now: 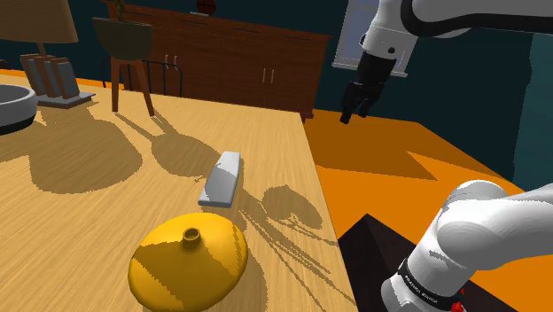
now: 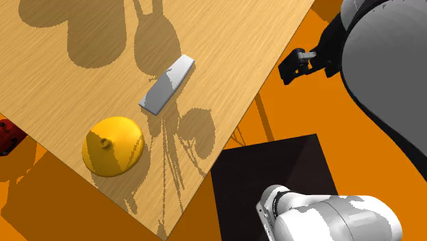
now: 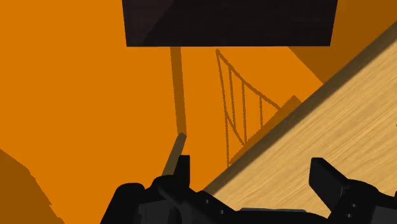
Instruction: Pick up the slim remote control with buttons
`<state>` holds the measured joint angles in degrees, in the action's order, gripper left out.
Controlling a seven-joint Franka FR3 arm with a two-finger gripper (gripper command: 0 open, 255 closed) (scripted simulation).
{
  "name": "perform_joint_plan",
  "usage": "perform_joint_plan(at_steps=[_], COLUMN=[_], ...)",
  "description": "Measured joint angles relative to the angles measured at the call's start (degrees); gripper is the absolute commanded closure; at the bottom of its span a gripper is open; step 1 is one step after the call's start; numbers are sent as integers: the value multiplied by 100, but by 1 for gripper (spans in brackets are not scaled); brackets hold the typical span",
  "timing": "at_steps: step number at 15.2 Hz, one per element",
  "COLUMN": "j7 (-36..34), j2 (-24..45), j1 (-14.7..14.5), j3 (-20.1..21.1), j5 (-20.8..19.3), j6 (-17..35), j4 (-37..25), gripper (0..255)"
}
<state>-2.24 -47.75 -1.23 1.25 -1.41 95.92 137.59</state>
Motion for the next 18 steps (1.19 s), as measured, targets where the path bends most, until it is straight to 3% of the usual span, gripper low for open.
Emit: perform_joint_plan(at_steps=[3, 8, 18], j7=[-305, -1527, -4146], j2=[41, 318, 1761], j1=[0, 13, 269], j3=[189, 915, 2449], j5=[122, 589, 1208], j6=[36, 195, 725], j4=[29, 18, -788], gripper=[0, 0, 0])
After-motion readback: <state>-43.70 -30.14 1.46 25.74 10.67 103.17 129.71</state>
